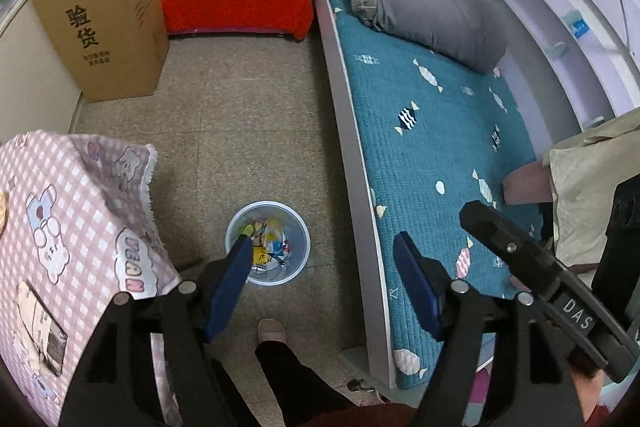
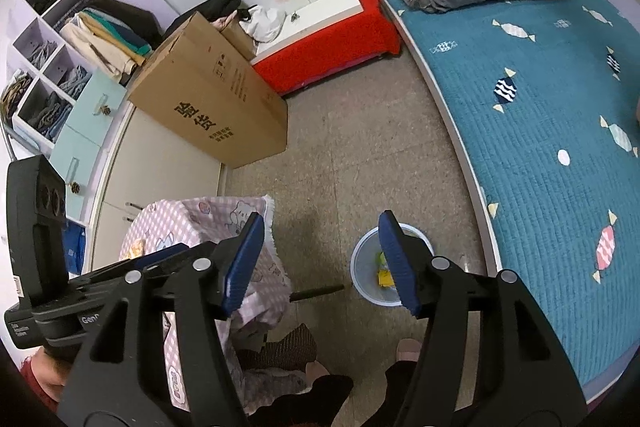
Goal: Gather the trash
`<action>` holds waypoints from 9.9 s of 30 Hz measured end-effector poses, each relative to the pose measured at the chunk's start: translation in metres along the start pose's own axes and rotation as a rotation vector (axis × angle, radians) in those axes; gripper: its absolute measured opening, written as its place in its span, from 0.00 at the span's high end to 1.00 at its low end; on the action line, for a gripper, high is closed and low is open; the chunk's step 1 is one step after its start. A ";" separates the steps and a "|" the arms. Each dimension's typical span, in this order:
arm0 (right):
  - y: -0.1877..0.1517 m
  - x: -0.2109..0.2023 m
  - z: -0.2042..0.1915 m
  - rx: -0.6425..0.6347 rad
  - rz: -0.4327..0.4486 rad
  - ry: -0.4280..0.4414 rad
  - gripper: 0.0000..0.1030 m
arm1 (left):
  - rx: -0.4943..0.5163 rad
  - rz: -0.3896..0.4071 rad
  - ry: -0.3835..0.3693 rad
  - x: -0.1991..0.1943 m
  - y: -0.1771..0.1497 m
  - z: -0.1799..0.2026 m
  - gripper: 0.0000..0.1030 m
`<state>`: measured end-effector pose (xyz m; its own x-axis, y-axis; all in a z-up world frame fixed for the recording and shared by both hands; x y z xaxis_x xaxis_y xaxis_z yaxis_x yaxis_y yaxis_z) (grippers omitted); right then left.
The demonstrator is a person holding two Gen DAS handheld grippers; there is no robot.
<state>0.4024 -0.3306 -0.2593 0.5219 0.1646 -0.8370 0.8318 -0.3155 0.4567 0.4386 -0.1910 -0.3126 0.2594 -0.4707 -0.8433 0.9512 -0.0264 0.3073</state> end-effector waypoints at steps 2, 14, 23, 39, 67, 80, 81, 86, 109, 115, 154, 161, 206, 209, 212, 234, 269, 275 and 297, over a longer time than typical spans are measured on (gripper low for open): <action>-0.004 0.002 -0.008 -0.011 -0.008 0.005 0.42 | -0.017 0.005 0.006 -0.005 -0.005 -0.009 0.31; -0.064 0.030 -0.115 -0.169 -0.104 0.066 0.41 | -0.193 0.070 0.063 -0.068 -0.058 -0.119 0.30; -0.147 0.056 -0.240 -0.267 -0.173 0.091 0.41 | -0.328 0.102 0.130 -0.143 -0.124 -0.258 0.29; -0.247 0.102 -0.390 -0.310 -0.207 0.064 0.35 | -0.352 0.133 0.194 -0.228 -0.160 -0.437 0.28; -0.209 0.196 -0.415 -0.212 -0.187 -0.007 0.33 | -0.056 0.145 0.271 -0.155 -0.053 -0.500 0.30; -0.223 0.172 -0.411 -0.212 -0.205 -0.010 0.32 | -0.143 0.154 0.194 -0.183 -0.092 -0.480 0.74; -0.228 0.167 -0.412 -0.216 -0.214 -0.010 0.32 | -0.150 0.158 0.192 -0.189 -0.099 -0.476 0.74; -0.260 0.146 -0.411 -0.253 -0.254 -0.020 0.30 | -0.179 0.154 0.201 -0.213 -0.141 -0.460 0.74; -0.342 0.146 -0.419 -0.536 -0.362 -0.052 0.86 | -0.233 0.104 0.214 -0.226 -0.209 -0.436 0.73; -0.306 0.121 -0.398 -0.410 -0.332 0.022 0.89 | -0.207 0.149 0.194 -0.236 -0.188 -0.413 0.74; -0.030 0.041 -0.017 0.090 -0.168 0.105 0.90 | -0.014 0.167 0.166 -0.044 -0.010 -0.073 0.74; -0.022 0.048 0.024 0.166 -0.185 0.118 0.90 | 0.004 0.048 0.187 0.003 -0.009 -0.058 0.74; -0.040 0.081 0.014 0.162 -0.282 0.139 0.90 | -0.060 -0.062 0.173 0.038 -0.020 -0.063 0.26; -0.043 0.084 0.009 0.149 -0.291 0.140 0.90 | -0.074 -0.054 0.179 0.034 -0.021 -0.067 0.25; -0.046 0.088 0.006 0.134 -0.300 0.138 0.90 | -0.086 -0.050 0.187 0.030 -0.023 -0.072 0.25; -0.052 0.127 -0.015 0.097 -0.325 0.084 0.46 | -0.174 0.006 0.228 -0.011 -0.034 -0.119 0.24; -0.190 -0.166 -0.152 -0.061 0.393 -0.163 0.28 | 0.260 0.451 0.150 -0.270 -0.159 -0.075 0.17; -0.233 -0.231 -0.171 -0.071 0.514 -0.214 0.22 | 0.338 0.547 0.128 -0.326 -0.198 -0.053 0.12; -0.276 -0.321 -0.176 -0.167 0.723 -0.271 0.08 | 0.377 0.742 0.130 -0.396 -0.255 -0.008 0.07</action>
<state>0.0385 -0.1323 -0.0637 0.8977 -0.2677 -0.3500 0.3326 -0.1095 0.9367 0.0950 0.0091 -0.0609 0.8342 -0.3777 -0.4017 0.4131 -0.0543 0.9090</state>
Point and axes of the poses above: each gripper's, at about its wrist camera, not at the fingertips, and x roughly the way its jaws point, z to its right, y to its top, the point moved 8 cm from there along x, roughly the way its jaws point, and after that the axes turned 10 degrees about -y, right-handed, at the moved point
